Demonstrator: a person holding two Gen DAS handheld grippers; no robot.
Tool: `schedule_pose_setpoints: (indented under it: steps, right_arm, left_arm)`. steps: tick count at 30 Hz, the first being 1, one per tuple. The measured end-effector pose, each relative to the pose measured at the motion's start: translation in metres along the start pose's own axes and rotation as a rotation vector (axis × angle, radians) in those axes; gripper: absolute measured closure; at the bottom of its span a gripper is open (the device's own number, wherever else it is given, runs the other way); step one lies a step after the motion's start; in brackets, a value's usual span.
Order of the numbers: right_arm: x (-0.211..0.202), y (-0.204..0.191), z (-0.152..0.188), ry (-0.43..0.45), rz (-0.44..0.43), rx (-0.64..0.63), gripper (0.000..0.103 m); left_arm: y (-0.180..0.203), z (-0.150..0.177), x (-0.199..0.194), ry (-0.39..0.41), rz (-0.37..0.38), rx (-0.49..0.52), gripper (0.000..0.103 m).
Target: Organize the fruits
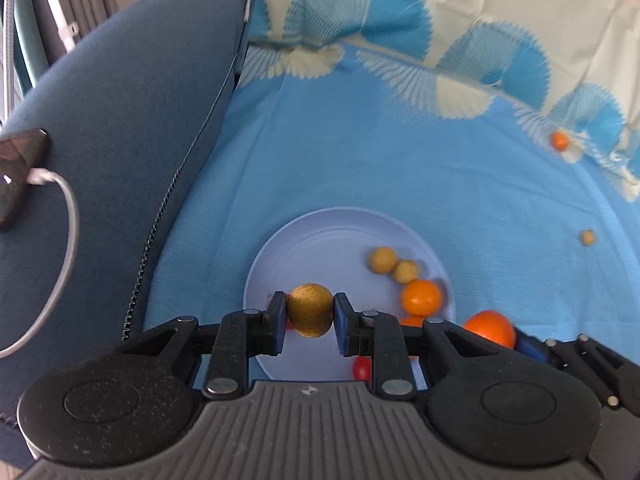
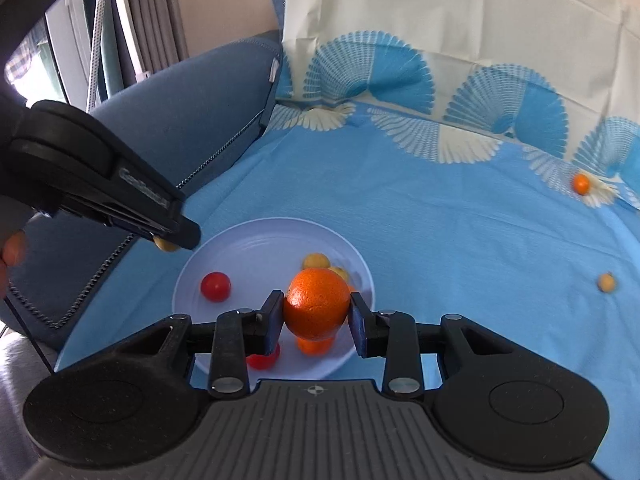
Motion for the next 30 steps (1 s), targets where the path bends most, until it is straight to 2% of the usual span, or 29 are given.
schedule_pose_setpoints:
  steps: [8,9,10,12,13,15,18,20,22,26,30]
  right_arm:
    - [0.042,0.011,0.006,-0.067,-0.007,-0.025,0.067]
    - [0.045,0.011,0.007,-0.073,-0.010,-0.033,0.067]
    - [0.048,0.011,0.007,-0.077,-0.015,-0.039,0.067]
    - [0.050,0.009,0.006,-0.079,-0.026,-0.049,0.063]
    - [0.050,0.007,0.004,-0.071,-0.028,-0.056,0.059]
    - [0.045,0.003,0.000,-0.060,-0.039,-0.070,0.034]
    - [0.029,-0.002,0.002,-0.073,-0.036,-0.084,0.018]
    - [0.014,-0.006,0.006,-0.086,-0.031,-0.082,0.012]
    - [-0.006,-0.008,0.012,-0.083,-0.018,-0.078,0.010]
    - [-0.049,-0.017,0.023,-0.036,0.035,-0.044,0.004]
    - [-0.090,-0.026,0.029,0.018,0.069,-0.023,0.002]
  left_arm:
    - [0.006,0.000,0.047,-0.054,-0.031,0.036,0.076]
    - [0.007,0.001,0.050,-0.060,-0.029,0.047,0.073]
    - [0.008,0.000,0.051,-0.068,-0.024,0.054,0.065]
    - [0.008,0.000,0.048,-0.077,-0.010,0.030,0.006]
    - [0.006,-0.003,0.044,-0.053,-0.008,0.004,0.001]
    - [0.004,-0.004,0.032,0.000,-0.024,-0.017,0.000]
    - [0.003,0.006,0.017,-0.004,-0.048,0.013,0.000]
    - [-0.002,0.016,0.002,0.003,-0.071,0.012,0.000]
    - [-0.009,0.028,-0.014,0.003,-0.090,0.016,0.000]
    - [-0.028,0.054,-0.050,0.017,-0.105,-0.016,0.000]
    - [-0.046,0.073,-0.080,0.062,-0.130,-0.046,0.000]
Point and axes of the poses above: each gripper's, at about its wrist camera, not at the fingertips, and x roughly the way its jaws point, y to its right, z to its underside, the point moved 10 cm from there along x, roughly the way its jaws point, and after that the axes turned 14 degrees about -z, right-handed, at the moved point
